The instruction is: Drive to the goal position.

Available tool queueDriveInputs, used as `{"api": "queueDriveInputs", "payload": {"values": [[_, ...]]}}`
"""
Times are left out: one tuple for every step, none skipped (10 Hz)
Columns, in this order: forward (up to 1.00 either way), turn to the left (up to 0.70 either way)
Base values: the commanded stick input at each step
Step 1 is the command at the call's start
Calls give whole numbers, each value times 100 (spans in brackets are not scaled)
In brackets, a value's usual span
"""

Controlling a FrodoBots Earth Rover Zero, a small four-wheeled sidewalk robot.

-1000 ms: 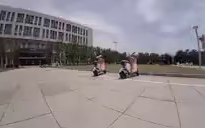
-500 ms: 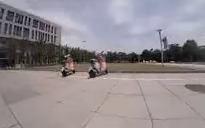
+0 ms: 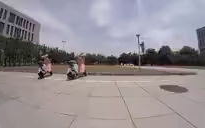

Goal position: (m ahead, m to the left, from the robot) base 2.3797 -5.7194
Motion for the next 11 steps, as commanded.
{"api": "queueDriveInputs", "payload": {"values": [[0,-100],[0,-100],[0,-100],[0,-100],[0,-100],[0,-100],[0,-76],[8,-2],[43,0],[78,0],[100,0]]}}
